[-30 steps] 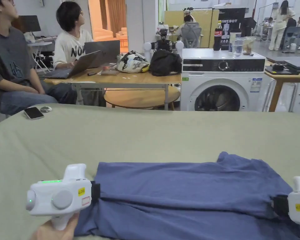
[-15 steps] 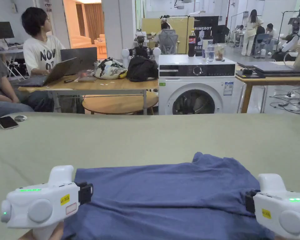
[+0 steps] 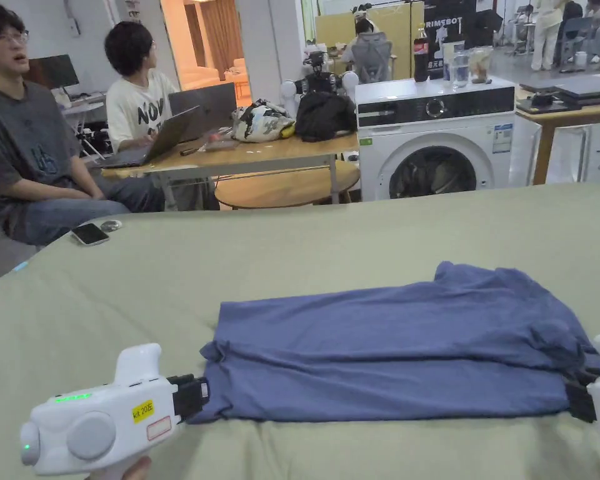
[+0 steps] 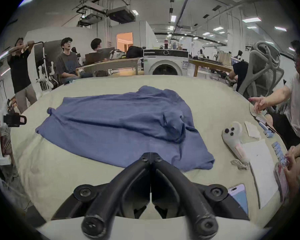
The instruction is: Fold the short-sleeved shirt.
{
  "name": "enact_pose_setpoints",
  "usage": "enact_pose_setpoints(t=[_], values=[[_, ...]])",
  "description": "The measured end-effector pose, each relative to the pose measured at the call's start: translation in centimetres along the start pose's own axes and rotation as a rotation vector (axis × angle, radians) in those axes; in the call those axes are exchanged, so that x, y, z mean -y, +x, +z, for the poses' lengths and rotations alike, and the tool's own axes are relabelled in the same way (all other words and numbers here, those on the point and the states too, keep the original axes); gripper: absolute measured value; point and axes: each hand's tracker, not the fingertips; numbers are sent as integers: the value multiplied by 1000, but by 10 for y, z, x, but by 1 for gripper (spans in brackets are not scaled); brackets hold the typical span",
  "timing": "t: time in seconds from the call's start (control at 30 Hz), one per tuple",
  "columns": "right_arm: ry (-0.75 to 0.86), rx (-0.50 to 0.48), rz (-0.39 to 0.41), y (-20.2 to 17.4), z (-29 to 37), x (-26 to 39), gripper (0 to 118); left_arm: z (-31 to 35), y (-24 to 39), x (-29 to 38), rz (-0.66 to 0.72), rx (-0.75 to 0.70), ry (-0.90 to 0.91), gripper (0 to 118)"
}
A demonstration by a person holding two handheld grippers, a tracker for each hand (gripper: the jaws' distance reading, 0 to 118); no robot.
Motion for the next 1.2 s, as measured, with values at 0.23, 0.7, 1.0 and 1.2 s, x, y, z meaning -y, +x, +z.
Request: enact_pose_setpoints(t=[0.23, 0.7, 1.0, 1.2], values=[[7, -19, -16, 10, 12, -3, 0, -69, -11, -5, 18, -43, -124, 50], [-78, 71, -242, 71, -43, -21, 68, -116, 5, -7, -30, -159, -233, 2], [-215, 49, -298, 59, -104, -10, 0, -108, 9, -8, -42, -157, -239, 2], [-155, 139, -263, 39, -68, -16, 0, -61, -5, -13, -26, -80, 22, 0]])
